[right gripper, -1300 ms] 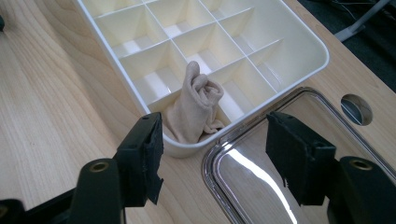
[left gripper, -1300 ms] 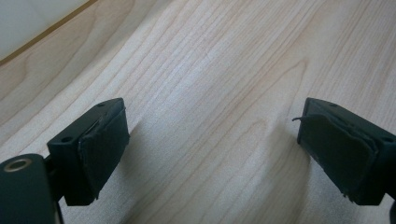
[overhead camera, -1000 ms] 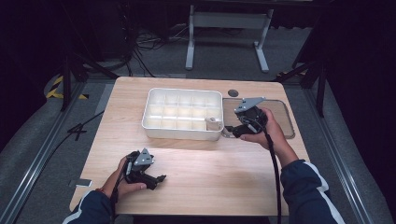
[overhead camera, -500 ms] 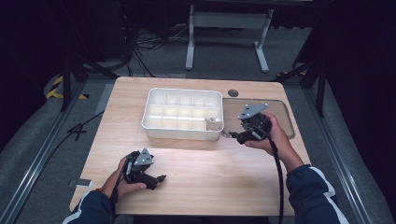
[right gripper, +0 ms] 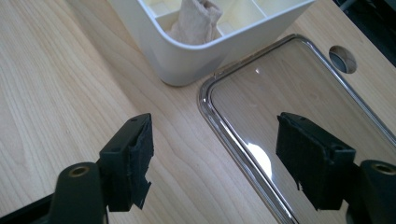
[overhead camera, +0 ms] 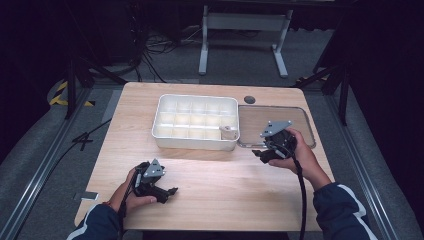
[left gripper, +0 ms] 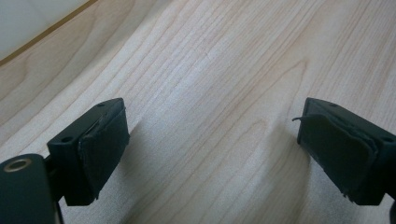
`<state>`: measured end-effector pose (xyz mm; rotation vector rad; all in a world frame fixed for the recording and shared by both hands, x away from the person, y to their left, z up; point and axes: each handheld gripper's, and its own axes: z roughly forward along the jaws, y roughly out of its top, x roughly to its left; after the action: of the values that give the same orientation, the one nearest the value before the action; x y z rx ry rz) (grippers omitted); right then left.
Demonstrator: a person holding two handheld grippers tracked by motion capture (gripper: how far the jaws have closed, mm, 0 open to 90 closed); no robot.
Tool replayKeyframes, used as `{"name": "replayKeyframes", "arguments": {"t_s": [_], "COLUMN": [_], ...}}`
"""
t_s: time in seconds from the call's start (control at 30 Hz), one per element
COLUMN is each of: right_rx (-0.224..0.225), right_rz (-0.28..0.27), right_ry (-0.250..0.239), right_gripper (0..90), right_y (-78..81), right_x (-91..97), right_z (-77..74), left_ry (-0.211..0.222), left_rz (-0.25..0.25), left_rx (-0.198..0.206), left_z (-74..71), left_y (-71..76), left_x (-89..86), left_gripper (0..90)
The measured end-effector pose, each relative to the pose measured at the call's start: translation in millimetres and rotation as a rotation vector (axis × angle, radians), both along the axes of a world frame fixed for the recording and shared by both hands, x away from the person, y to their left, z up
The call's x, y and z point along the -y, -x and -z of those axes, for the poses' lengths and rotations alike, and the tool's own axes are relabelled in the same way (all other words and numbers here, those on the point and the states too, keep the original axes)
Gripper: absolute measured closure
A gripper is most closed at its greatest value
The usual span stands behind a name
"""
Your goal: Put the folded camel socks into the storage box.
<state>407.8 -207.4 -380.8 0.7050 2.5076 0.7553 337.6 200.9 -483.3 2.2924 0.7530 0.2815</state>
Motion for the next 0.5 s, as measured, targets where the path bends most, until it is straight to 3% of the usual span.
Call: {"name": "replayKeyframes", "arguments": {"t_s": [0.3,0.5], "right_rx": [0.025,0.018], "right_rz": [0.015,0.015], "right_ry": [-0.019,-0.022], "right_gripper": [28.2,28.3], "right_y": [11.7,18.5], "right_x": [11.9,21.0], "right_z": [6.2,15.0], "left_ry": [0.002,0.002], "left_rz": [0.000,0.000], "left_rx": [0.000,0.000], "left_z": [0.1,0.1], "left_y": [0.0,0.0], "left_x": [0.0,0.0], "left_gripper": [9.1,9.1]}}
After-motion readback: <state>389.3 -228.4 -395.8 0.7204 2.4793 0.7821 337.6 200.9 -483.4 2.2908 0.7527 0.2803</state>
